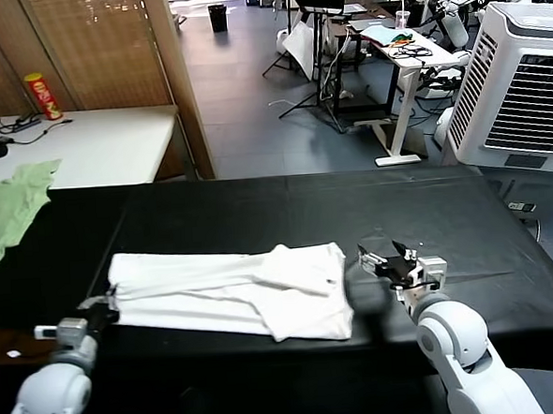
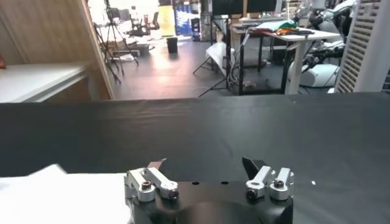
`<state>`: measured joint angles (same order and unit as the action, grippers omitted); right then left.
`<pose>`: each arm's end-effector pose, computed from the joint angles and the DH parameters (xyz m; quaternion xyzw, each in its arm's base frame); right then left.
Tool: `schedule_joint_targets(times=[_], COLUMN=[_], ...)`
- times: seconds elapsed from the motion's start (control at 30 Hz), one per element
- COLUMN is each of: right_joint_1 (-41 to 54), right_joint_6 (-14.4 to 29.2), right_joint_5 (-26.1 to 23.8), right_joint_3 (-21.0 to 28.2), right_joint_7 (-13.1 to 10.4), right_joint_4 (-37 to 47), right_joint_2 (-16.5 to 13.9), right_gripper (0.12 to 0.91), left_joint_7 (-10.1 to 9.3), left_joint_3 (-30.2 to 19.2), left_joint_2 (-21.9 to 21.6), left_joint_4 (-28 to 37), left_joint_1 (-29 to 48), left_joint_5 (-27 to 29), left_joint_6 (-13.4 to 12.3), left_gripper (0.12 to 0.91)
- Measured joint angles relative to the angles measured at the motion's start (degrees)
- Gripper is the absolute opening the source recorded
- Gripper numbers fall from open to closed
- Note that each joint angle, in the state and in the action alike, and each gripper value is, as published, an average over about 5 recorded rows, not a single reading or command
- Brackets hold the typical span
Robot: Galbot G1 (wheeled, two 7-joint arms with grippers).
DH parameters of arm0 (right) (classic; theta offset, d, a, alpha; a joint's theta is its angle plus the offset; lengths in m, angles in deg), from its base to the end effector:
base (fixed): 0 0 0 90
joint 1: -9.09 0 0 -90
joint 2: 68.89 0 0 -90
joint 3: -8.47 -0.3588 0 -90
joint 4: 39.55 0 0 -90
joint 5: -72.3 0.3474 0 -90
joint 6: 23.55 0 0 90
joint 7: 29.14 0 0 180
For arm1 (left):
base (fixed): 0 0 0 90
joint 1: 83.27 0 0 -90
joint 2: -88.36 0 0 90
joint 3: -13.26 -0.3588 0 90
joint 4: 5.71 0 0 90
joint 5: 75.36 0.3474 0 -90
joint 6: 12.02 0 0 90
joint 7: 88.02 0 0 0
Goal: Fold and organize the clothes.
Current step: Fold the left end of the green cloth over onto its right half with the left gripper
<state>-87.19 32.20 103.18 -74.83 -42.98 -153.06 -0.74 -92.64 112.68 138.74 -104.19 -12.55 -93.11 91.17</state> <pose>0.2906 -0.0475 -0.2515 0.0411 -0.9795 -0.0287 0.1949 0.2536 0.2395 -0.3017 0.0650 -0.9631 -0.2030 0.1647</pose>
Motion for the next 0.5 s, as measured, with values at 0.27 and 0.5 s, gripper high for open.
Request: schedule_joint_targets(times=[0.27,0.5], right_joint_1=[-0.7,-2.1], right_joint_6=[0.2,0.5], right_joint_5=[-1.2,-2.3], right_joint_3=[0.0,-1.3], right_joint_7=[0.0,0.2], right_joint_4=[0.2,-0.1], right_joint_2=[1.1,1.3], right_gripper=[0.798,0.798], left_joint_7=[-1.12,-3.72], left_joint_3=[0.2,-4.0], left_joint_2=[-2.9,2.1], left_joint_4=[-0.7,-10.7], left_joint_1=[-1.0,-1.0], left_joint_5=[-2.1,-9.2], left_joint_6=[1.9,8.7], left_gripper=[0.150,0.150])
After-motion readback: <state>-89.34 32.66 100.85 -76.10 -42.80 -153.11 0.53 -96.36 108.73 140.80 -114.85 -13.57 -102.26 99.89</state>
